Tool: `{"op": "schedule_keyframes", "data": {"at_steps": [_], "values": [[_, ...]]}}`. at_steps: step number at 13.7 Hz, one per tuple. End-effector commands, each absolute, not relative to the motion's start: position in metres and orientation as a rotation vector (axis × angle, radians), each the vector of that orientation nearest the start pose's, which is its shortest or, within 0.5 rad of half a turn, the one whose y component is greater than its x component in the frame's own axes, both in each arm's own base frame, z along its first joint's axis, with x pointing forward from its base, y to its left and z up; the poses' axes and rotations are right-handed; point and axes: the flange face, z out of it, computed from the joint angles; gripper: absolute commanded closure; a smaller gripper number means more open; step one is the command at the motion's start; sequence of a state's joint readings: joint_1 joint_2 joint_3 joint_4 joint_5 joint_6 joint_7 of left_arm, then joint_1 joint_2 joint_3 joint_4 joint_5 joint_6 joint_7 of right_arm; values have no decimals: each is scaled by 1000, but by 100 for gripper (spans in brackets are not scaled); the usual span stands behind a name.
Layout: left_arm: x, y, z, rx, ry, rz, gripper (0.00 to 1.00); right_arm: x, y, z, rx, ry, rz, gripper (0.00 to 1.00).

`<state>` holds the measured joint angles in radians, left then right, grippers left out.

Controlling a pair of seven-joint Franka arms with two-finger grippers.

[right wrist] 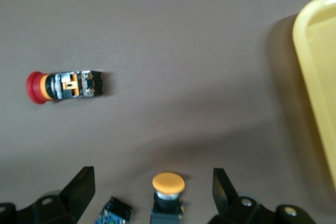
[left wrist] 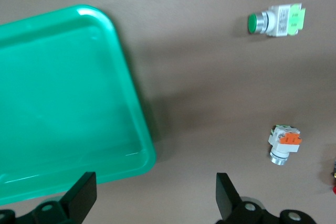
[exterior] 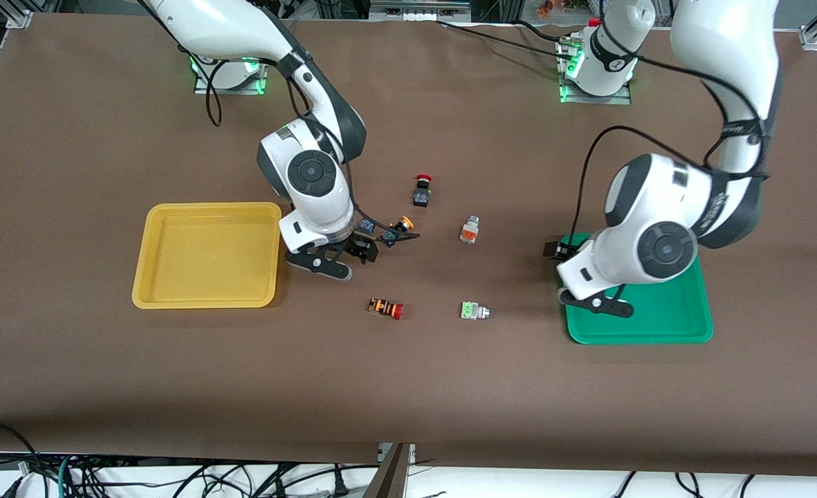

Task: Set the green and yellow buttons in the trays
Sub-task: 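Reach both grippers toward the yellow button and the orange switch, then grasp the yellow button and the orange switch with both grippers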

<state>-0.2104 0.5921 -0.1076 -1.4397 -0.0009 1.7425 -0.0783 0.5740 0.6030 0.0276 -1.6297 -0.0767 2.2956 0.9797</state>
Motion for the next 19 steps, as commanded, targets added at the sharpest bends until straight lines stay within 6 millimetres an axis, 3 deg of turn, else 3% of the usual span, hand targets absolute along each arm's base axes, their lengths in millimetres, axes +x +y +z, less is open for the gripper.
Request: {"op": "schedule_keyframes", "data": {"at_steps": [1, 3, 6, 9, 11, 13, 15, 17, 19], "values": [[633, -229, 297, -3054, 434, 539, 0, 560, 396, 245, -3054, 591, -139, 1], [603, -256, 269, -3023, 485, 637, 0, 547, 406, 234, -3066, 605, -115, 1], [580, -297, 245, -3035, 526, 562, 0, 540, 401, 221, -3077, 609, -96, 2], [553, -335, 223, -3048, 431, 489, 0, 530, 398, 201, -3065, 603, -102, 7], [539, -360, 200, -3110, 303, 464, 0, 524, 400, 191, -3025, 696, -117, 10], [532, -374, 191, -3140, 256, 451, 0, 514, 412, 184, -3019, 719, -110, 16], [531, -373, 183, -3134, 256, 466, 0, 512, 414, 181, -3019, 724, -106, 36], [531, -375, 168, -3145, 254, 447, 17, 512, 413, 180, -3022, 725, -104, 62], [526, -381, 162, -3142, 269, 446, 55, 512, 413, 180, -3023, 720, -104, 82]]}}
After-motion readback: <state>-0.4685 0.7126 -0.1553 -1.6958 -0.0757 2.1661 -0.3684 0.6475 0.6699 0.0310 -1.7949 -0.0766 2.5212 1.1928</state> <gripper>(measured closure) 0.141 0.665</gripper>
